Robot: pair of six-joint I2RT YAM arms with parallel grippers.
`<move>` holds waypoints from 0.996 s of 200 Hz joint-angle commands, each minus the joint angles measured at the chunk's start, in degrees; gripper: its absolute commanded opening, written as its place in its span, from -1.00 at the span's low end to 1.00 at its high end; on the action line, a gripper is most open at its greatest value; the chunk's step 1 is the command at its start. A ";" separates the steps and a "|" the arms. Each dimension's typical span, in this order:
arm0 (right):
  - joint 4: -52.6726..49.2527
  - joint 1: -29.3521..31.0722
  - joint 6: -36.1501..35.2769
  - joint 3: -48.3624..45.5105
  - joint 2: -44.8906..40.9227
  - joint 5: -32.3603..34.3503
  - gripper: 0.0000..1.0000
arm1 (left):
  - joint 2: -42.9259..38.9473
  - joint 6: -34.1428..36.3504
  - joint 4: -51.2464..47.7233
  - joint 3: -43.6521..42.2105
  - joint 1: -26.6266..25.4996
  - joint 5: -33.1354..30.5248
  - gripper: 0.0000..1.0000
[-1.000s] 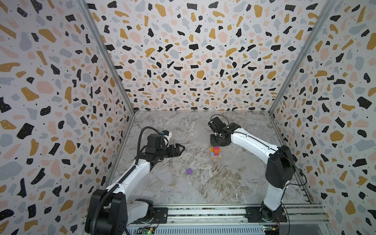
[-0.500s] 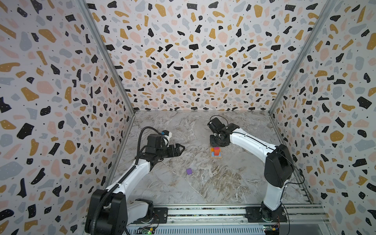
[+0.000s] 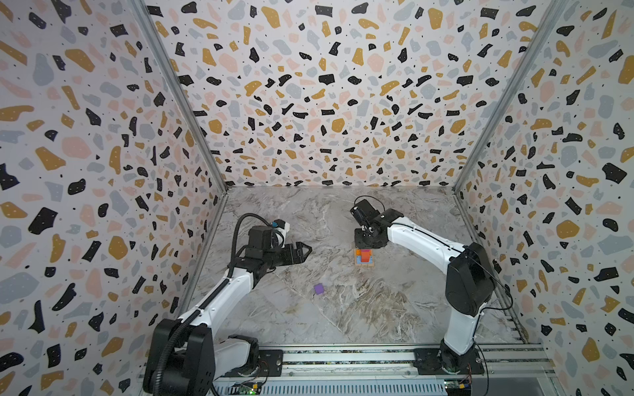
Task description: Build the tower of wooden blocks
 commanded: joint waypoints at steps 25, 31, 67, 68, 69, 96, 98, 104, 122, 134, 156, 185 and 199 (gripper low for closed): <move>-0.75 -0.18 -0.37 -0.68 -1.24 -0.33 -0.54 | -0.81 -0.13 1.66 0.38 -0.11 0.48 0.88; -0.66 -0.12 -0.34 -0.68 -1.32 -0.29 -0.54 | -0.74 -0.13 1.64 0.38 -0.16 0.48 0.88; -0.74 -0.18 -0.31 -0.90 -1.62 -0.20 -0.54 | -0.66 -0.09 1.66 0.38 -0.16 0.48 0.88; -0.75 -0.18 -0.34 -0.92 -1.64 -0.25 -0.54 | -0.66 -0.11 1.66 0.38 -0.16 0.52 0.88; -0.70 -0.18 -0.31 -0.94 -1.61 -0.22 -0.54 | -0.70 -0.12 1.66 0.38 -0.16 0.50 0.88; -0.81 -0.17 -0.28 -0.85 -1.67 -0.11 -0.54 | -0.70 -0.14 1.61 0.38 -0.16 0.50 0.88; -0.83 -0.18 -0.24 -0.73 -1.67 -0.14 -0.54 | -0.73 -0.13 1.65 0.38 -0.20 0.53 0.88; -0.80 -0.08 -0.24 -0.75 -1.74 -0.10 -0.53 | -0.74 -0.13 1.66 0.44 -0.12 0.48 0.88; -0.79 -0.14 -0.20 -0.82 -1.71 -0.09 -0.53 | -0.75 -0.13 1.65 0.38 -0.16 0.48 0.88; -0.97 -0.07 -0.20 -0.77 -1.82 -0.11 -0.53 | -0.74 -0.13 1.66 0.38 -0.16 0.48 0.88; -0.85 -0.03 -0.11 -0.81 -1.85 -0.10 -0.53 | -0.74 -0.13 1.66 0.38 -0.16 0.48 0.88; -1.10 -0.09 -0.02 -0.88 -2.01 0.23 -0.52 | -0.74 -0.12 1.66 0.38 -0.16 0.48 0.88; -1.13 -0.03 -0.02 -0.94 -1.93 0.17 -0.51 | -0.65 -0.13 1.70 0.38 -0.16 0.48 0.88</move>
